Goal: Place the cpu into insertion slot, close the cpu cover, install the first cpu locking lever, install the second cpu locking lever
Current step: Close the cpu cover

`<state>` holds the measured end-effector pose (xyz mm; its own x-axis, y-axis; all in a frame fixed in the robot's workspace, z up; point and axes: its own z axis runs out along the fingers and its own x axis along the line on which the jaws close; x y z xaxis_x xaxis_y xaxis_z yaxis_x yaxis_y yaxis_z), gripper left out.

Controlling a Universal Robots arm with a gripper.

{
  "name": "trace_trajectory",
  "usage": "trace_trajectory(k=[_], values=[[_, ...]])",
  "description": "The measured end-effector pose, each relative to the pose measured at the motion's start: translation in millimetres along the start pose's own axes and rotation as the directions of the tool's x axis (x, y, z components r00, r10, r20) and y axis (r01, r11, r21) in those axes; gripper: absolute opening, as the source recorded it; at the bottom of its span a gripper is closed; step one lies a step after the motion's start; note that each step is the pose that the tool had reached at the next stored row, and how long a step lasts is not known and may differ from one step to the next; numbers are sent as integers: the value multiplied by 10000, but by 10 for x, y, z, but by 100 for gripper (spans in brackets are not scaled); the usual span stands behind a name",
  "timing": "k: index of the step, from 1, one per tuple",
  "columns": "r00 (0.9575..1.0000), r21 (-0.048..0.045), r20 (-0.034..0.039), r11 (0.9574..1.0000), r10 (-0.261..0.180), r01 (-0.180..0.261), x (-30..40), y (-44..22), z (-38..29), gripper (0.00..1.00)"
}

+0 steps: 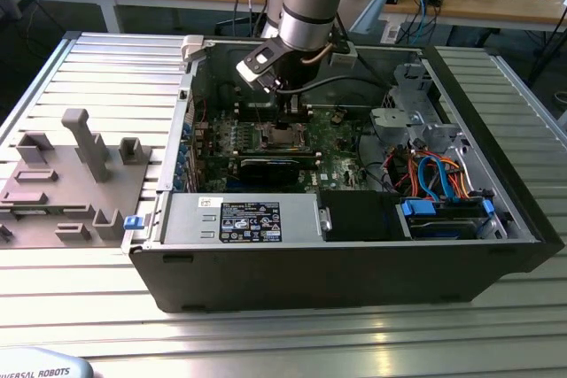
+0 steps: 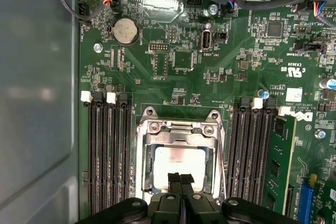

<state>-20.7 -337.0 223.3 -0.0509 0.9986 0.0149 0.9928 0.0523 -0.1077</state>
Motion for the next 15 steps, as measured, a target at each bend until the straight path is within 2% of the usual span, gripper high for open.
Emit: trace_trajectory(k=[4, 15], values=[[10000, 1, 5, 10000, -57, 57, 0, -39, 80, 11], [10000, 2, 9, 10000, -81, 81, 1, -121, 157, 11]])
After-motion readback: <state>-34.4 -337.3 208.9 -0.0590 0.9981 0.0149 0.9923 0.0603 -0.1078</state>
